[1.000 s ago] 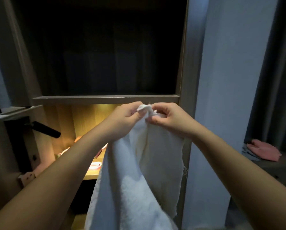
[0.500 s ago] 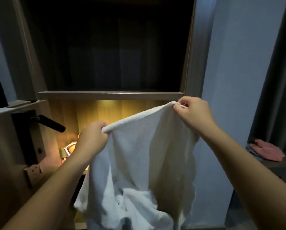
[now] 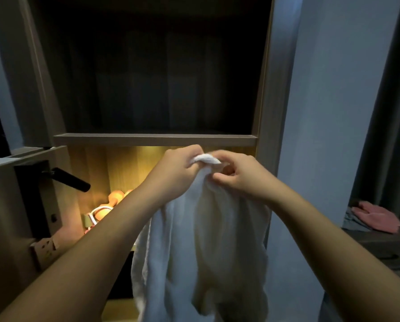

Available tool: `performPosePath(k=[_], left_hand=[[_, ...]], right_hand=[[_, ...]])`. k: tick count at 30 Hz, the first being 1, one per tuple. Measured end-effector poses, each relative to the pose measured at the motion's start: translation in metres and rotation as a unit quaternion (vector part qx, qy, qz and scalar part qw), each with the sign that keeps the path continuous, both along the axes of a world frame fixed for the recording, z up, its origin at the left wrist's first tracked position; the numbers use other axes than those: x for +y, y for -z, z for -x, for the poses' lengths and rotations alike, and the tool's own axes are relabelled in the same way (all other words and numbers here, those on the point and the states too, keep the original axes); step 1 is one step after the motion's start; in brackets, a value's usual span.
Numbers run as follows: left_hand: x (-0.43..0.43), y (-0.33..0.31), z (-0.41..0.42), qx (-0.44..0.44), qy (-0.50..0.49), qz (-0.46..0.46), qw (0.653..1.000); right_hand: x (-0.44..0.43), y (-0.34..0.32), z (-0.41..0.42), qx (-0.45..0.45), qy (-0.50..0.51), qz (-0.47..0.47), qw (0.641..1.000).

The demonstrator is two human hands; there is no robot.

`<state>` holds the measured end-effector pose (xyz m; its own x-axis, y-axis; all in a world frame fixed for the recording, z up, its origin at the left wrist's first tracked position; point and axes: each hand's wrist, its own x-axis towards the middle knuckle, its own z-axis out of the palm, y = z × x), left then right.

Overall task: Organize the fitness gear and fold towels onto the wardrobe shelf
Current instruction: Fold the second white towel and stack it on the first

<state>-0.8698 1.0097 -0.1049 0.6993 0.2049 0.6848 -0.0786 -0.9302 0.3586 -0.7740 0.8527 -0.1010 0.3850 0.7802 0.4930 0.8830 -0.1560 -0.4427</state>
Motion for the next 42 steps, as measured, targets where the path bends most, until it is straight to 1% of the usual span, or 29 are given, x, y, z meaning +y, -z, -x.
performPosePath(k=[1,3,5,8,10,12,15,17,19,21,22,25,28,30,33,35,37,39,42], left_hand=[[-0.001,0.0,-0.001,-0.006,-0.003,-0.014,1.0],[0.001,0.006,-0.003,-0.02,-0.031,-0.043,0.998],[0.006,0.017,-0.003,-0.021,-0.064,-0.063,0.996],[0.02,0.038,-0.001,-0.005,-0.138,-0.053,0.989],[0.033,0.05,0.003,0.012,-0.178,-0.006,0.984],[0.043,0.059,0.008,0.011,-0.181,0.081,0.98],[0.049,0.058,0.012,-0.055,-0.135,0.211,0.966],[0.048,0.045,0.014,-0.096,-0.106,0.229,0.963],[0.049,0.025,0.016,-0.11,-0.109,0.201,0.967],[0.05,0.004,0.013,-0.078,-0.131,0.158,0.976],[0.049,-0.005,0.01,-0.058,-0.142,0.135,0.979],[0.043,-0.019,-0.001,-0.038,-0.153,0.077,0.984],[0.034,-0.024,-0.006,-0.049,-0.153,0.059,0.985],[0.03,-0.023,-0.006,-0.053,-0.139,0.049,0.988],[0.018,-0.02,-0.004,-0.034,-0.055,0.018,0.998],[0.009,-0.019,-0.001,-0.02,0.003,0.001,1.0],[0.006,-0.017,0.0,-0.015,0.028,-0.022,0.999],[0.007,-0.013,0.001,-0.014,0.001,-0.041,0.999],[0.018,0.0,0.002,0.029,-0.106,-0.061,0.992]], right_hand=[[0.002,0.0,0.0,0.002,0.014,-0.009,1.0],[0.004,0.003,-0.004,0.014,0.051,-0.056,0.997],[0.006,0.006,-0.008,0.003,0.081,-0.09,0.993],[0.007,0.01,-0.017,0.009,0.109,-0.114,0.987],[0.005,0.011,-0.026,0.021,0.125,-0.113,0.985],[0.003,0.012,-0.033,0.03,0.137,-0.107,0.984],[0.005,0.015,-0.041,0.026,0.164,-0.099,0.981],[0.005,0.016,-0.044,0.035,0.165,-0.103,0.98],[0.002,0.012,-0.042,0.061,0.14,-0.103,0.983],[-0.002,0.004,-0.041,0.068,0.114,-0.093,0.987],[-0.003,0.001,-0.039,0.056,0.108,-0.089,0.989],[-0.004,-0.008,-0.029,-0.015,0.108,-0.081,0.991],[-0.008,-0.019,-0.026,-0.111,0.149,-0.093,0.978],[-0.01,-0.023,-0.025,-0.132,0.146,-0.096,0.976],[-0.002,-0.023,-0.017,-0.093,0.073,-0.06,0.991],[0.007,-0.022,-0.012,-0.064,0.042,-0.023,0.997],[0.015,-0.019,-0.01,-0.036,0.025,0.002,0.999],[0.02,-0.014,-0.011,-0.016,0.044,-0.011,0.999],[0.023,-0.007,-0.017,-0.029,0.099,-0.07,0.992]])
